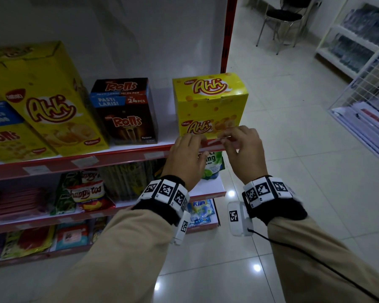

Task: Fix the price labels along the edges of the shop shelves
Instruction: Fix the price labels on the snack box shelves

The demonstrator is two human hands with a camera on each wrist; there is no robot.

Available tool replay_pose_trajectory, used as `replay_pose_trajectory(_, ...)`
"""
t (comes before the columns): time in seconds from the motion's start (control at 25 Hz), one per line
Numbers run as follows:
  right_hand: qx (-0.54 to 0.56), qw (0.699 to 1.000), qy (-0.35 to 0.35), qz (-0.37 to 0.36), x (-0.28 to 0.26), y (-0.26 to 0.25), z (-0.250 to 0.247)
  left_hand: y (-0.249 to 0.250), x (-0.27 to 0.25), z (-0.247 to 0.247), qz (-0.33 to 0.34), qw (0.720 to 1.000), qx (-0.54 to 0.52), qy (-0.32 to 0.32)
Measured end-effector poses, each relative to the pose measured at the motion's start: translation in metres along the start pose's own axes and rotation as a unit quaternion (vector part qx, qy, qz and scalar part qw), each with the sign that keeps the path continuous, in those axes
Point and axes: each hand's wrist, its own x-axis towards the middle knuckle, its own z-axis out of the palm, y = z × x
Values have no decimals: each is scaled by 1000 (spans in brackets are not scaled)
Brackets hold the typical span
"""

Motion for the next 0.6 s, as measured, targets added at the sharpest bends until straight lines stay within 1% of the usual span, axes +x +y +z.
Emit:
replay_pose_trajectory(0.2,-40,999,-32,-11,-1,4,5,0,3,5,4,999,37,6)
replay_pose_trajectory(0.36,-64,993,-79,-62,-2,10,-1,-1,6,9,9,998,64,19)
replay_pose_trajectory(0.52,-93,989,-71,-93,0,10,-2,1,5,11,15,995,95,28)
replay_pose_trajectory(0.6,-97,988,-72,-95,0,9,-2,2,4,10,19,995,96,32)
